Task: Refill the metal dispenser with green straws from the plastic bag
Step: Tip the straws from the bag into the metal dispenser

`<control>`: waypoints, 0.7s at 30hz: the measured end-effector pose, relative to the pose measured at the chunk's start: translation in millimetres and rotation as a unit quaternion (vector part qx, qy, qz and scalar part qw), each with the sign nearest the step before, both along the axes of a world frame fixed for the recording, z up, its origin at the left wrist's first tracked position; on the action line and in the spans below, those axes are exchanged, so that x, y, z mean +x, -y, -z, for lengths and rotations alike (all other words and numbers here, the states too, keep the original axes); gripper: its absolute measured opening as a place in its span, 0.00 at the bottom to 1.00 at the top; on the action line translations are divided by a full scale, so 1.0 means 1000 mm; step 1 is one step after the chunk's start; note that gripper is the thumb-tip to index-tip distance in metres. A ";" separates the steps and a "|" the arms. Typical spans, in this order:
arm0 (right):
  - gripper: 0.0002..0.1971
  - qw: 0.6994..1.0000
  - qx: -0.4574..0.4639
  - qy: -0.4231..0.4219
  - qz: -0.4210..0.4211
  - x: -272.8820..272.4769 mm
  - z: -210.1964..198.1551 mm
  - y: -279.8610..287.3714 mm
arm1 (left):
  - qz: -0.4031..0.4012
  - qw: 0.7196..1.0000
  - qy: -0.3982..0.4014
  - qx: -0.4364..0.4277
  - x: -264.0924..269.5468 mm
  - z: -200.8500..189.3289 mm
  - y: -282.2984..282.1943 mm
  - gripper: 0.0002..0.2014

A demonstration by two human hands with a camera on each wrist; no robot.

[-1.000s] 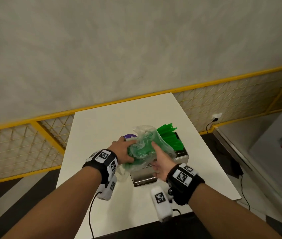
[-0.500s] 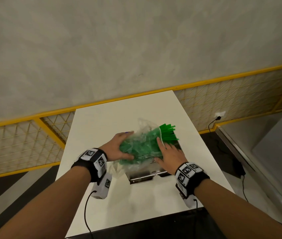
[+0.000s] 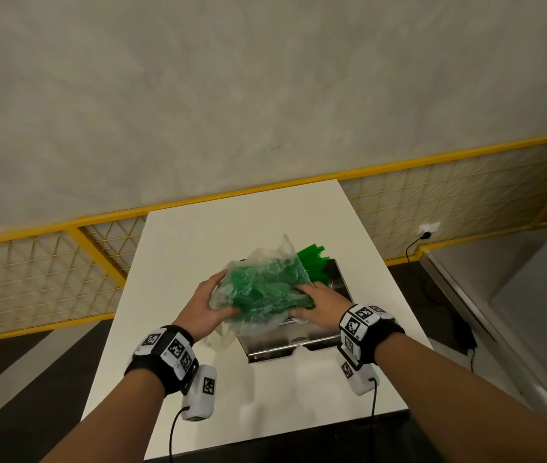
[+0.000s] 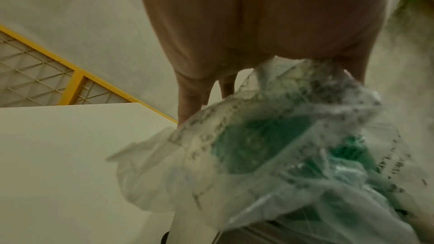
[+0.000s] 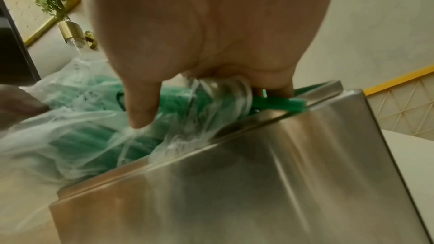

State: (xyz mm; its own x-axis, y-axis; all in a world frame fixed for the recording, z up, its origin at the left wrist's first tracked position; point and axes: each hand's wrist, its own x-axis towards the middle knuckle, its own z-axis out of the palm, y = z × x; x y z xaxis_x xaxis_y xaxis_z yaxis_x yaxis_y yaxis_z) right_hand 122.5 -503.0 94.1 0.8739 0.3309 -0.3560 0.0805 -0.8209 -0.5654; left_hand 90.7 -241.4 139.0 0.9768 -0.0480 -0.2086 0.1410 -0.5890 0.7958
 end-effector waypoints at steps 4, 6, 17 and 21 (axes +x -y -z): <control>0.34 0.995 0.065 0.072 0.017 -0.007 -0.009 0.015 | -0.011 1.000 0.016 0.013 0.001 0.002 0.002 0.32; 0.36 0.986 0.111 0.118 0.029 -0.007 -0.013 0.026 | -0.010 1.000 0.021 0.019 0.000 0.002 0.004 0.31; 0.35 0.992 -0.083 0.053 -0.080 0.105 -0.033 0.049 | -0.001 0.999 0.033 0.007 0.000 0.002 0.004 0.28; 0.28 0.994 -0.065 -0.001 -0.092 0.104 -0.014 0.036 | -0.008 0.999 0.036 0.028 0.003 0.002 0.002 0.32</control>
